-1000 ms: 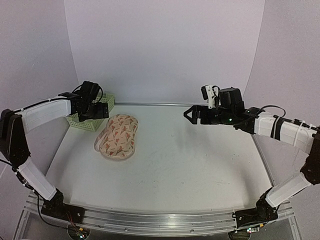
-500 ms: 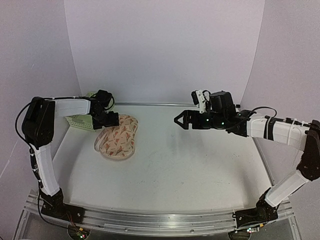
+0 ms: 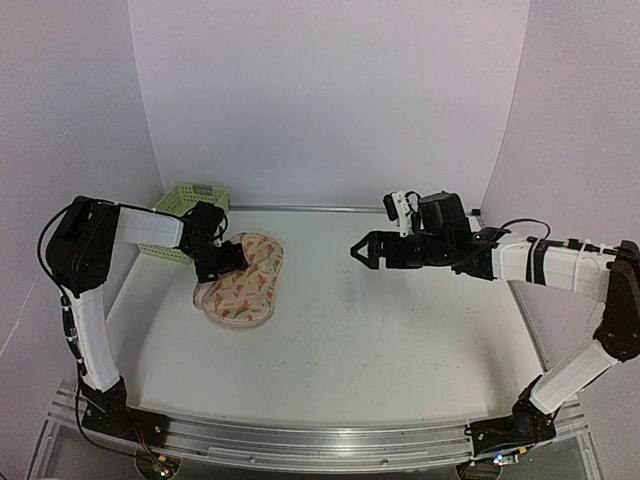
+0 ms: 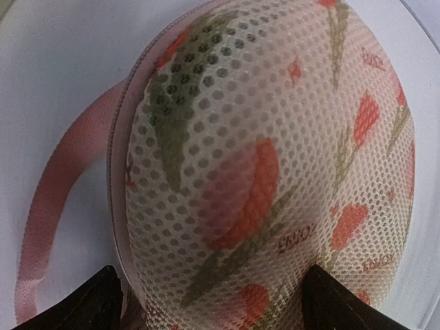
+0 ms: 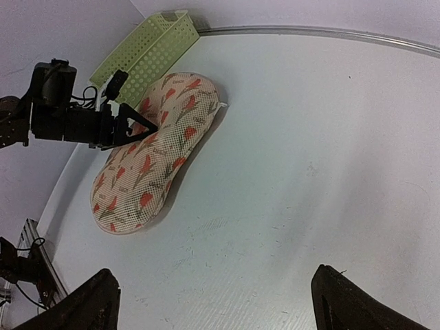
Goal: Unzip the laundry bag and remove the bra
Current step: Move the laundry bag to the center of the board.
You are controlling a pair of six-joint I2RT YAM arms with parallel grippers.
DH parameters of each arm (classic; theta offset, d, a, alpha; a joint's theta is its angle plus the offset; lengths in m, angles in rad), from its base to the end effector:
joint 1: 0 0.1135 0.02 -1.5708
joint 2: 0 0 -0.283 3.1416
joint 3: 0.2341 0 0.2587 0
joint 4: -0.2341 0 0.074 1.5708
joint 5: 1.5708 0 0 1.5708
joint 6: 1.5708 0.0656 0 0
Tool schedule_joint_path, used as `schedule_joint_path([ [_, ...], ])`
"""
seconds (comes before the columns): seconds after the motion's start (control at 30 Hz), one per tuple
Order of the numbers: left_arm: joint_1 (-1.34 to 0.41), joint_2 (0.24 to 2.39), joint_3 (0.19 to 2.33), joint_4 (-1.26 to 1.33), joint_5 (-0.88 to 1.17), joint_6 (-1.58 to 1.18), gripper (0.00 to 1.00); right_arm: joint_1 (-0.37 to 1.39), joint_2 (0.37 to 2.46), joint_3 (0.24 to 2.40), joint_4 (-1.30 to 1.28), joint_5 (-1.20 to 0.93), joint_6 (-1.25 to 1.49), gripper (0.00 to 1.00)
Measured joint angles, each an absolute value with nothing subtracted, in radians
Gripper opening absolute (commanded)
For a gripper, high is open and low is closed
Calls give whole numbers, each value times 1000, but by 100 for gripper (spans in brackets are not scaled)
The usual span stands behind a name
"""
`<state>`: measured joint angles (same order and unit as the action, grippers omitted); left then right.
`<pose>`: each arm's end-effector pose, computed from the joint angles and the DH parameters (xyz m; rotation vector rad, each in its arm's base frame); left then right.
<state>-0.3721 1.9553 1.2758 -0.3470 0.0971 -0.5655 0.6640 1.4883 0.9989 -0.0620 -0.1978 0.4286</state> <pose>0.3999 -0.1629 0.1452 -0.2212 2.6541 -0.4512 0.2794 0.2350 0.2577 -0.3844 2.1986 0.8361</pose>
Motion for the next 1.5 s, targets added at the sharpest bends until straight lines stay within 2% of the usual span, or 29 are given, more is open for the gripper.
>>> schedule_joint_path([
  [0.33,-410,1915,1146,-200,216,-706,89,664,1472,958,-54,-197,440,98],
  [0.77,-623,1927,1100,-9,216,-1024,88,664,1378,870,-77,-150,461,98],
  [1.2,-767,2114,1327,72,178,-1225,87,664,1159,774,-176,-50,460,98],
  [1.5,-814,2171,1435,73,164,-1267,87,664,1096,758,-226,-20,460,98],
])
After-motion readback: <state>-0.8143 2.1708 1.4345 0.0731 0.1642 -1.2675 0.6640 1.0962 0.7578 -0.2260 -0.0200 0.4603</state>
